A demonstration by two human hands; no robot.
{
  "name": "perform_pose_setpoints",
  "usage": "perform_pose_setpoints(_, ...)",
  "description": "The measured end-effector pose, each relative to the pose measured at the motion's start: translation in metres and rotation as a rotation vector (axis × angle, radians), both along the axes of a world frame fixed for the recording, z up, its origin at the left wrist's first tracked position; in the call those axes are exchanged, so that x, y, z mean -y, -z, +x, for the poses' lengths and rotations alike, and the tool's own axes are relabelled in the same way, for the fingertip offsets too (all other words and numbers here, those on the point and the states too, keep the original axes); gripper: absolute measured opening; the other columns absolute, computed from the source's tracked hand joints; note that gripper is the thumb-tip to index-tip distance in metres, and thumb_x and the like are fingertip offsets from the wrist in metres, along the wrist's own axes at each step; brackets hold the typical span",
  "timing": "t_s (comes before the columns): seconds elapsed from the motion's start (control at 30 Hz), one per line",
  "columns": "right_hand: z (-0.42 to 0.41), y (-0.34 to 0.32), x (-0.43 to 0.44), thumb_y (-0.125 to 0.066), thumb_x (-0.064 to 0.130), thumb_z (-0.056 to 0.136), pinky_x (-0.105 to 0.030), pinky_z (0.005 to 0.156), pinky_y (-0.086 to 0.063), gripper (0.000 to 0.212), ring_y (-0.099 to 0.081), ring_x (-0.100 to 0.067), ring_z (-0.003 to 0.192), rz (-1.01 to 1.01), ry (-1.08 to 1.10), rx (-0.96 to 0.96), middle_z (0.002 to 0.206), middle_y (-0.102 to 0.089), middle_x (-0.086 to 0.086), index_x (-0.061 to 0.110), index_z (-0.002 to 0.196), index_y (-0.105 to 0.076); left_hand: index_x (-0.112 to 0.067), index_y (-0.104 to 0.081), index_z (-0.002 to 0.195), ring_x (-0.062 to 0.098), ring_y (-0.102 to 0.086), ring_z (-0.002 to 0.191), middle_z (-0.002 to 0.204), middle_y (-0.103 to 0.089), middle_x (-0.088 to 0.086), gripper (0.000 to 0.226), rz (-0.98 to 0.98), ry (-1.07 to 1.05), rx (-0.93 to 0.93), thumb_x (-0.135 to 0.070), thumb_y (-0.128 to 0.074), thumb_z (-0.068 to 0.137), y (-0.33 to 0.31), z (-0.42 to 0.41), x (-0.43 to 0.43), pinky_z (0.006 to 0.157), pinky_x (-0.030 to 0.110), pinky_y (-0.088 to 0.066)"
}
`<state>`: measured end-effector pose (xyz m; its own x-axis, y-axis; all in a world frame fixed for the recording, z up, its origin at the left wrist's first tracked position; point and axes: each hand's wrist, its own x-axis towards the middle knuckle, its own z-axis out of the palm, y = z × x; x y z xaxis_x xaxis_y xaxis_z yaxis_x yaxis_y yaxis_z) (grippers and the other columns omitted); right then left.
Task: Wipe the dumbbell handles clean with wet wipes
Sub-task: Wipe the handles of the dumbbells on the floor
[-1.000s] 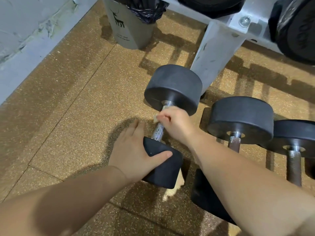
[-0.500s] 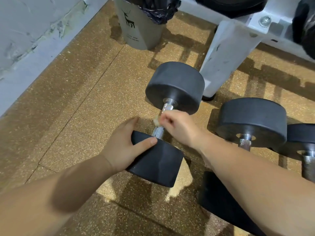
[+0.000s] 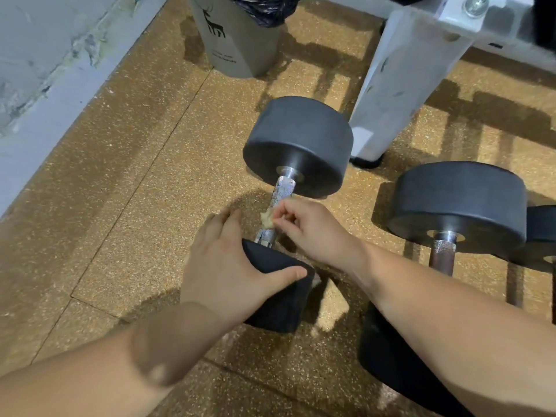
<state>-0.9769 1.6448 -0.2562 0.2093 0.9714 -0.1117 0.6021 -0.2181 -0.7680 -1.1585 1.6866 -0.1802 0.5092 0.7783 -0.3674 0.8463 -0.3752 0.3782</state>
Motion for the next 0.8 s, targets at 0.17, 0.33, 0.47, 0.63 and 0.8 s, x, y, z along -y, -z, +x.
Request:
perform_pose_setpoints(0.17, -0.006, 0.004, -0.022, -0.061, 0.024, 0.096, -0.028, 0.070, -0.042, 0.004, -0.054, -0.008, 0.080, -0.007, 0.044, 0.042, 0.085, -0.056, 0.016, 0.025, 0.094, -0.064, -0.027, -0.036, 0.154, 0.017, -0.038, 0.140, 0.152, -0.041, -0.006, 0.134, -0.111, -0.091, 0.109, -0.100, -0.058, 0.044, 0.007, -0.021, -0.033, 0.112, 0.034, -0.033)
perform_pose_setpoints(0.33, -0.021, 0.005, -0.058, -0.053, 0.024, 0.100, -0.013, 0.072, -0.042, 0.014, -0.056, 0.002, 0.080, 0.068, 0.345, -0.076, 0.087, -0.059, 0.016, 0.023, 0.089, -0.060, -0.017, -0.041, 0.152, 0.021, -0.040, 0.141, 0.153, -0.046, 0.005, 0.132, -0.120, -0.045, 0.111, -0.096, -0.047, 0.047, 0.005, -0.042, -0.072, 0.112, 0.029, -0.029)
perform_pose_setpoints(0.47, -0.040, 0.014, -0.051, -0.062, 0.019, 0.095, -0.023, 0.076, -0.047, 0.004, -0.056, 0.000, 0.076, 0.054, 0.112, -0.060, 0.088, -0.061, 0.011, 0.020, 0.091, -0.064, -0.013, -0.049, 0.145, 0.020, -0.044, 0.132, 0.143, -0.052, 0.004, 0.092, 0.021, -0.088, 0.174, -0.071, -0.041, 0.073, -0.006, -0.038, -0.061, 0.104, 0.026, -0.030)
perform_pose_setpoints(0.63, -0.039, 0.017, -0.068, -0.061, 0.023, 0.096, -0.027, 0.073, -0.046, 0.005, -0.057, -0.007, 0.082, 0.057, 0.108, -0.098, 0.089, -0.061, 0.012, 0.022, 0.095, -0.066, -0.022, -0.027, 0.156, 0.024, -0.020, 0.153, 0.167, -0.023, 0.004, 0.132, 0.031, -0.102, 0.019, -0.105, -0.037, 0.053, 0.009, -0.034, -0.055, 0.122, 0.052, -0.025)
perform_pose_setpoints(0.8, -0.044, 0.023, -0.084, -0.055, 0.024, 0.099, -0.029, 0.074, -0.049, 0.009, -0.059, -0.007, 0.083, -0.003, 0.203, -0.121, 0.092, -0.065, 0.011, 0.024, 0.098, -0.064, -0.023, -0.030, 0.158, 0.020, -0.035, 0.146, 0.160, -0.037, 0.000, 0.142, -0.091, -0.133, 0.052, -0.099, -0.053, 0.040, 0.006, -0.060, -0.101, 0.117, 0.034, -0.029)
